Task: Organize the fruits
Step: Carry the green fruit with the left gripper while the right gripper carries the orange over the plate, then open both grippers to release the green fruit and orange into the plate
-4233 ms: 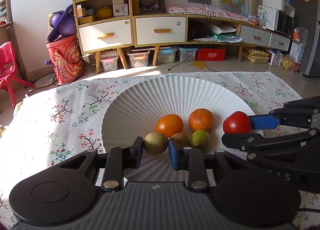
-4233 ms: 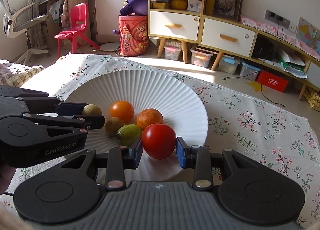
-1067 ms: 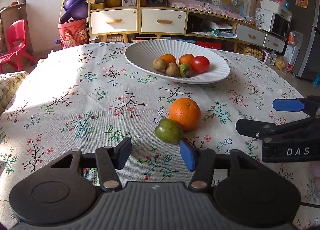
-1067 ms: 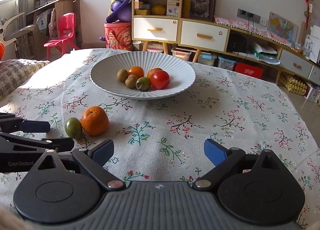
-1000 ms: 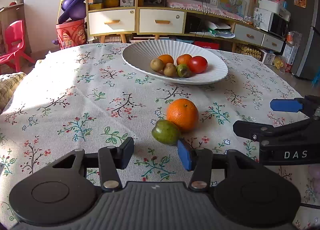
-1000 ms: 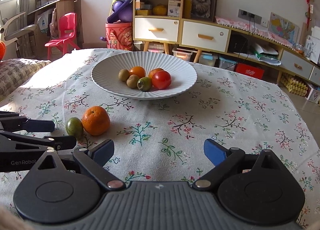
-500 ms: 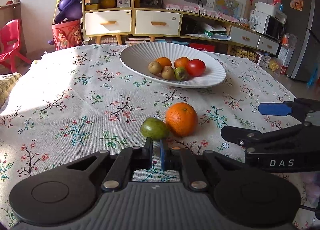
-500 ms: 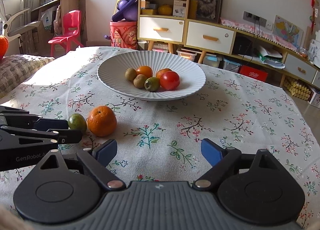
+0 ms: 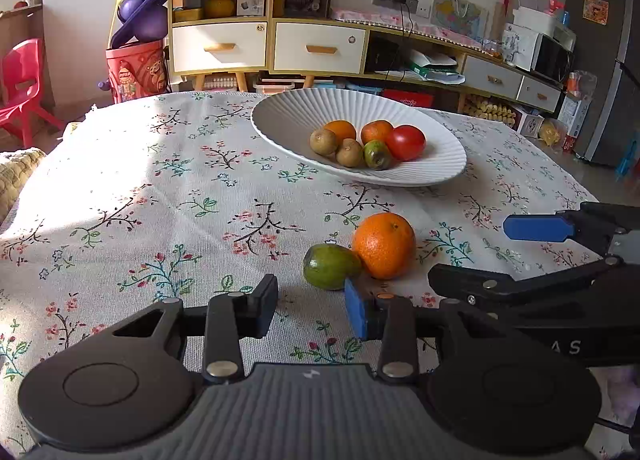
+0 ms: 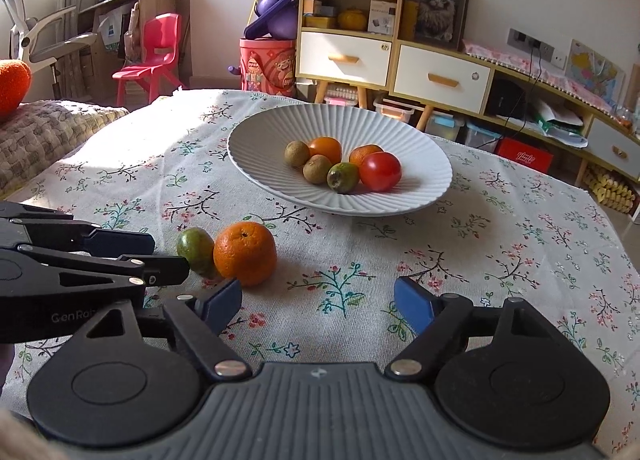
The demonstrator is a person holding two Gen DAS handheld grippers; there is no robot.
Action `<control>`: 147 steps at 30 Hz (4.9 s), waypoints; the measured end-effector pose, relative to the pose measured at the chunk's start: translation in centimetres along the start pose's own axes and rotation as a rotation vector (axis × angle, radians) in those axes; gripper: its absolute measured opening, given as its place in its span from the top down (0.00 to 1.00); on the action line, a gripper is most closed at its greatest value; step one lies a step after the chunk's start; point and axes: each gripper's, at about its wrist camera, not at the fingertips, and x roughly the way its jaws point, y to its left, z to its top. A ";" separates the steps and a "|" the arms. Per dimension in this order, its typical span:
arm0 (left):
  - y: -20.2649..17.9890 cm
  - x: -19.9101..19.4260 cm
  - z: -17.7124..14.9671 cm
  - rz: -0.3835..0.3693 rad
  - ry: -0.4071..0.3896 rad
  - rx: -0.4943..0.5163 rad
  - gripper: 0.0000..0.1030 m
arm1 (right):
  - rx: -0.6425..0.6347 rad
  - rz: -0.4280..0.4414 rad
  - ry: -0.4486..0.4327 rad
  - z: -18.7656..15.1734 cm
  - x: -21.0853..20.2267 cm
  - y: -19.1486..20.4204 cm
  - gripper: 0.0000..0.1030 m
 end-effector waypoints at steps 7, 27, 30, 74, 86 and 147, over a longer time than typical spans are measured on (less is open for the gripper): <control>-0.2 0.9 0.3 -0.014 0.001 0.017 0.75 | 0.018 -0.005 0.010 -0.1 0.1 -0.3 0.21; 1.9 -0.3 0.6 0.063 0.021 -0.040 0.84 | -0.027 0.076 0.000 0.8 1.2 1.7 0.37; 2.3 -0.4 0.6 0.067 0.021 -0.047 0.84 | -0.029 0.092 -0.002 0.9 1.4 1.9 0.42; 0.2 -0.7 2.3 0.021 -0.026 -0.034 0.84 | 0.014 0.096 -0.024 1.2 -0.6 -2.3 0.67; -1.8 0.6 5.6 -0.009 -0.064 -0.014 0.84 | 0.065 0.069 -0.062 3.1 0.0 -4.3 0.67; -1.8 1.2 6.9 0.050 -0.026 0.002 0.32 | 0.094 0.052 -0.058 4.6 0.2 -6.1 0.35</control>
